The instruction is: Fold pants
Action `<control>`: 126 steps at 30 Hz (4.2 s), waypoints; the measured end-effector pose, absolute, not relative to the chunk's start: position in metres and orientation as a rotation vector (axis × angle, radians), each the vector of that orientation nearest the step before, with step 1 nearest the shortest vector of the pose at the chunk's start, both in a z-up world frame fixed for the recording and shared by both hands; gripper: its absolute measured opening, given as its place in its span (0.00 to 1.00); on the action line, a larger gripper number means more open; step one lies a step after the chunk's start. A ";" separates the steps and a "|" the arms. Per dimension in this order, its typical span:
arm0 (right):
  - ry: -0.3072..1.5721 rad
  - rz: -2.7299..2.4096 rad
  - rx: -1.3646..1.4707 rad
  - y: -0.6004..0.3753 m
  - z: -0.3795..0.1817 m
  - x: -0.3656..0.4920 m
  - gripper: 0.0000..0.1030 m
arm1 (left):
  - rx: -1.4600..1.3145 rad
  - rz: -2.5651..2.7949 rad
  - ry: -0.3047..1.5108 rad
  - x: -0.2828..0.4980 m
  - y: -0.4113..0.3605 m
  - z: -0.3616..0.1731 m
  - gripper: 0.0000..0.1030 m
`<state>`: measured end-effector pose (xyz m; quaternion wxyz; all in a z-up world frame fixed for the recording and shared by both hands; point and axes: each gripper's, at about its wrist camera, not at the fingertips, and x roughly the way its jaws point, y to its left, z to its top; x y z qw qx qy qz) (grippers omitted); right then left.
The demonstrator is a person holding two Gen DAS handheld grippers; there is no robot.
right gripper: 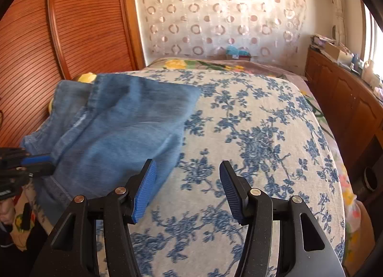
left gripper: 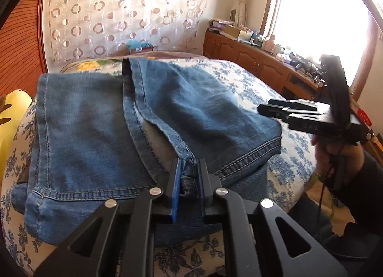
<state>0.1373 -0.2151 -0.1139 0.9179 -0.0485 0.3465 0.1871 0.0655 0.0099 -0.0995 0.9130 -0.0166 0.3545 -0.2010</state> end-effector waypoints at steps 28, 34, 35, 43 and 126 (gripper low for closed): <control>0.736 0.386 -0.099 -0.216 -0.121 0.149 0.55 | -0.084 -0.173 0.678 0.039 0.124 -0.074 0.06; 0.728 0.456 -0.097 -0.197 -0.111 0.135 0.55 | -0.079 -0.169 0.707 0.040 0.118 -0.086 0.07; 0.724 0.469 -0.095 -0.194 -0.108 0.132 0.55 | -0.081 -0.169 0.707 0.040 0.118 -0.087 0.07; 0.718 0.576 -0.093 -0.166 -0.092 0.099 0.54 | -0.092 -0.181 0.704 0.041 0.116 -0.090 0.07; 0.697 0.546 -0.130 -0.149 -0.103 0.114 0.53 | -0.074 -0.171 0.677 0.016 0.107 -0.088 0.01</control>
